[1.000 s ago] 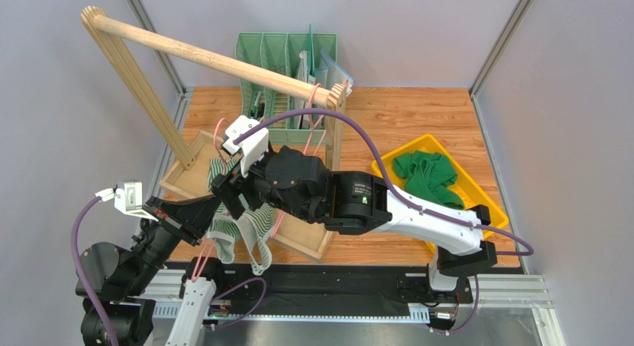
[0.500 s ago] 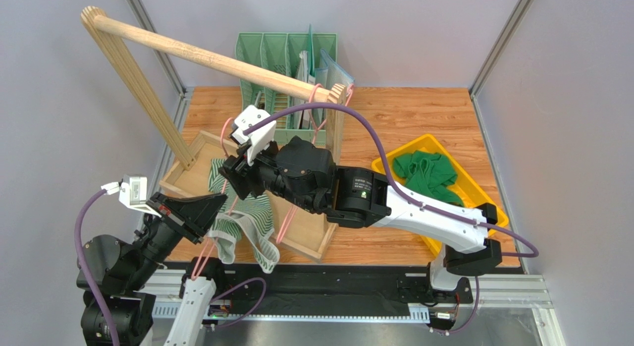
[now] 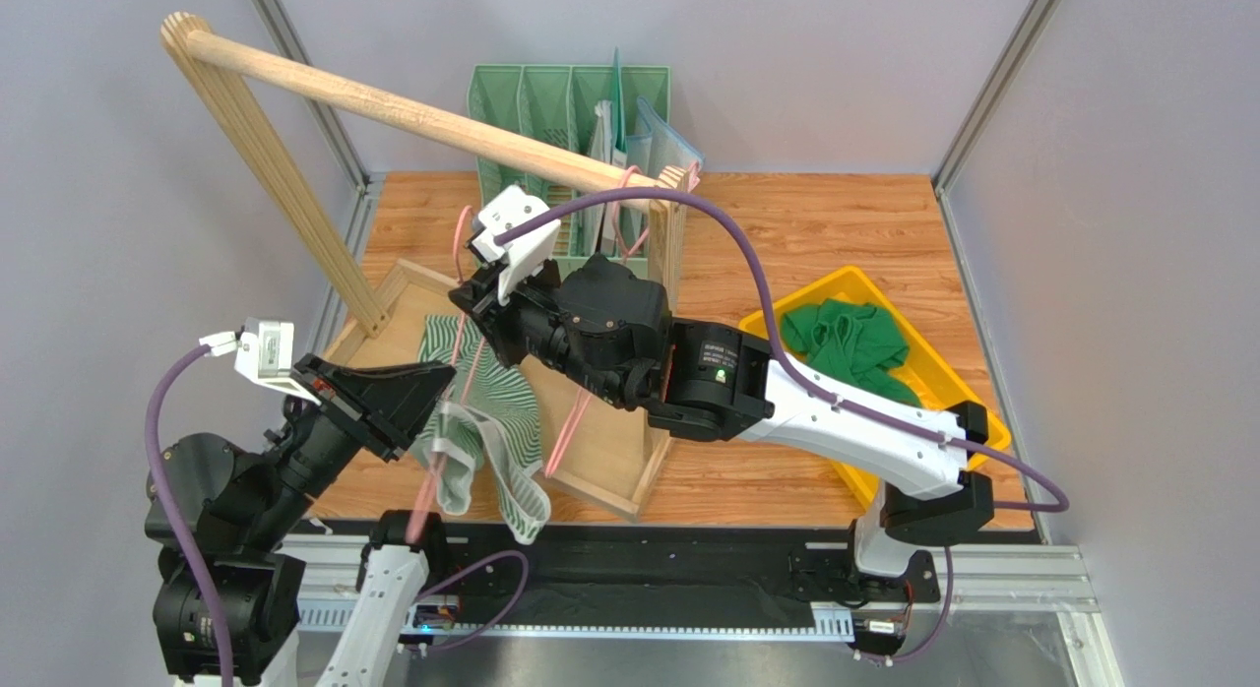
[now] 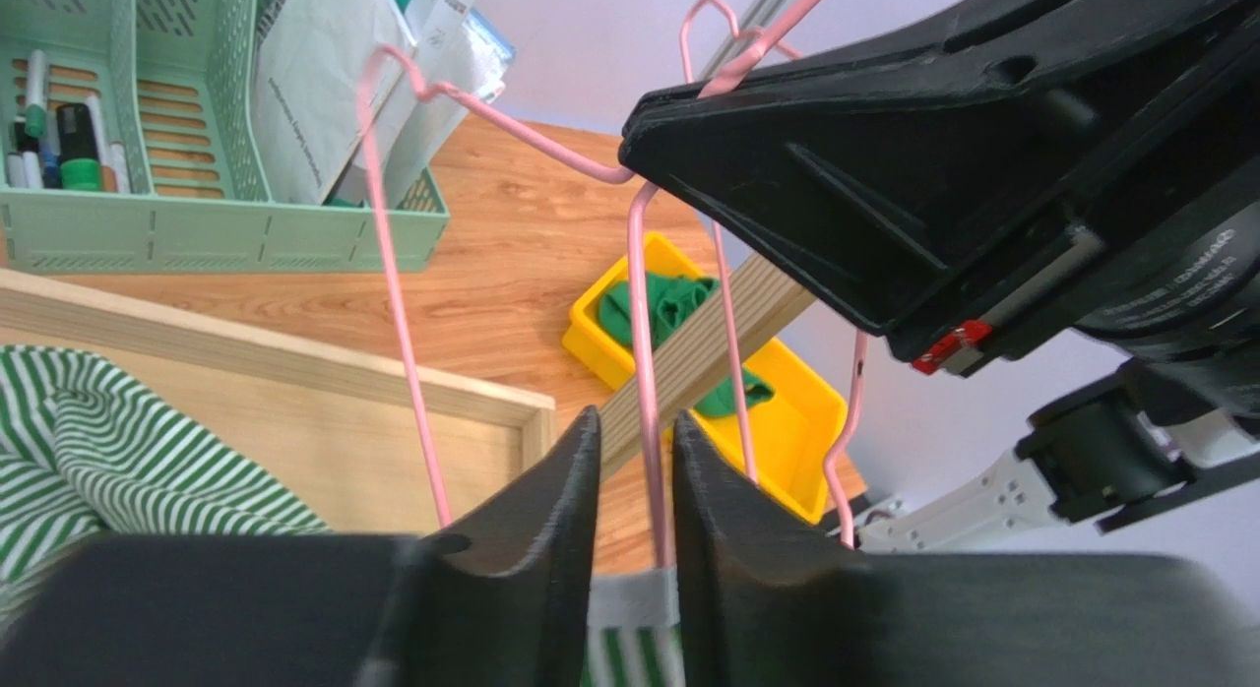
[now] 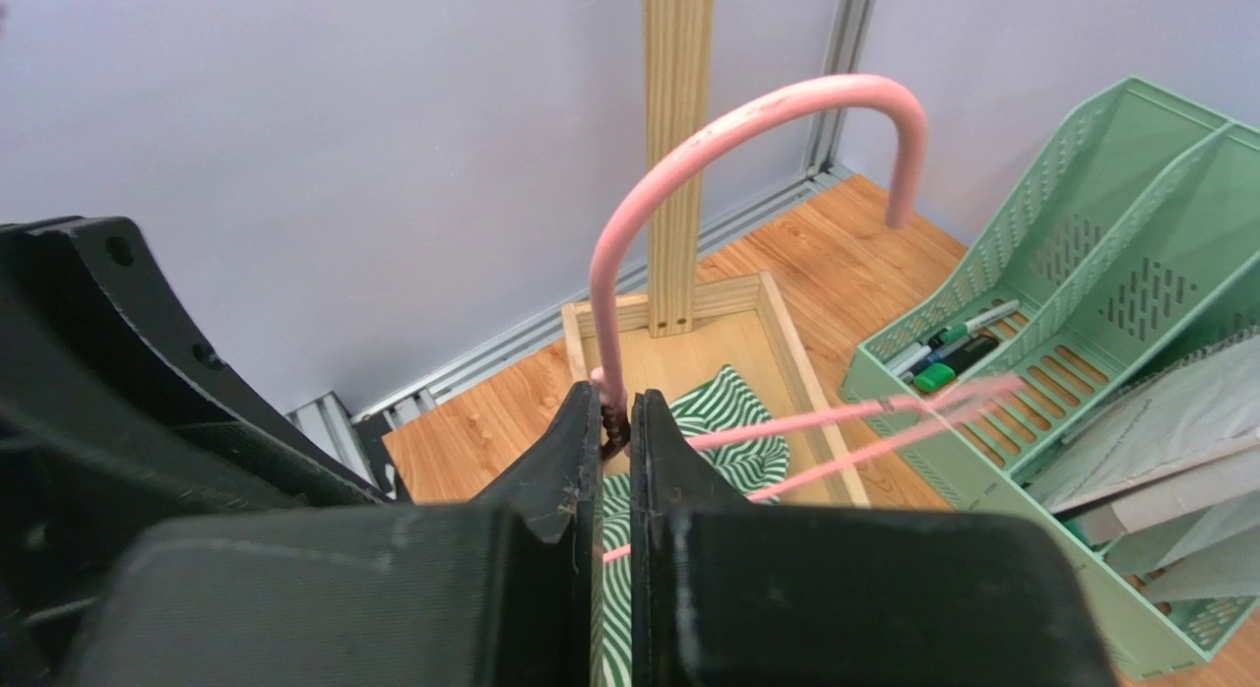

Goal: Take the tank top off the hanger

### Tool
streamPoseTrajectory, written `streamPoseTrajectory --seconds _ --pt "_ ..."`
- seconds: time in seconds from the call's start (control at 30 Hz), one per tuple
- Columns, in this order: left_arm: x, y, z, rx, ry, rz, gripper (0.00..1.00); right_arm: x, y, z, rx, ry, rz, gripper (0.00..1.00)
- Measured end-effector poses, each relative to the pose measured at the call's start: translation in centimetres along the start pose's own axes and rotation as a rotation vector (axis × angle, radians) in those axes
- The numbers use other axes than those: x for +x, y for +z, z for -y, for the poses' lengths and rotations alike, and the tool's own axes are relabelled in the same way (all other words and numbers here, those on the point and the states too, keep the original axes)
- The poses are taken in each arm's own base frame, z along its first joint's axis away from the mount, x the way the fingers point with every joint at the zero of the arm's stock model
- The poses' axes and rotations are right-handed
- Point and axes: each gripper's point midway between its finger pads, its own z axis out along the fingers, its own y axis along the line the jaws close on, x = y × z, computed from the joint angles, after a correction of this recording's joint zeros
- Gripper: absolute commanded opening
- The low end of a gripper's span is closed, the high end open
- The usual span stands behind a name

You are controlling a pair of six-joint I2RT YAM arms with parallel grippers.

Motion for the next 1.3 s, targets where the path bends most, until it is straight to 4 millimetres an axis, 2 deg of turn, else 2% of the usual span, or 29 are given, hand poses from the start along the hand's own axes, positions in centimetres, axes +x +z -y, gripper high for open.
streamPoseTrajectory --seconds 0.03,0.13,0.3,0.47,0.57,0.77,0.87,0.97,1.03,1.2,1.3 --pt "-0.2 0.0 0.0 -0.002 0.008 0.002 0.56 0.0 0.1 0.3 0.012 0.003 0.0 0.0" --pt "-0.9 -0.4 0.1 -0.02 0.052 0.032 0.72 -0.1 0.3 1.4 0.046 0.01 0.002 0.0" --pt "-2.4 -2.7 -0.4 -0.104 0.142 0.143 0.76 -0.2 0.6 2.9 0.092 0.036 0.006 0.0" --pt "-1.9 -6.5 -1.8 -0.208 0.196 0.266 0.76 -0.1 0.8 4.0 0.119 0.073 0.004 0.0" --pt "0.6 -6.7 -3.2 -0.204 0.188 0.242 0.76 -0.1 0.7 4.2 0.127 0.091 -0.002 0.0" --pt "7.6 -3.4 -7.5 -0.204 0.074 0.009 0.8 -1.2 0.6 4.1 0.124 0.122 0.015 0.0" --pt "9.4 -3.7 -8.1 -0.204 0.039 -0.018 0.84 -1.5 0.6 4.1 0.122 0.136 0.021 0.0" --pt "10.5 -4.4 -7.5 -0.17 0.006 -0.023 0.87 -1.5 0.6 4.2 0.121 0.144 0.016 0.0" --pt "11.0 -3.9 -7.3 -0.144 -0.021 -0.045 0.89 -1.3 0.5 4.1 0.119 0.146 0.011 0.0" --pt "13.8 -2.4 -7.8 -0.095 -0.115 -0.152 0.92 -1.1 0.5 4.0 0.108 0.158 0.003 0.0" --pt "14.5 -1.7 -8.2 -0.082 -0.144 -0.176 0.93 -1.1 0.6 3.9 0.099 0.164 -0.001 0.0"
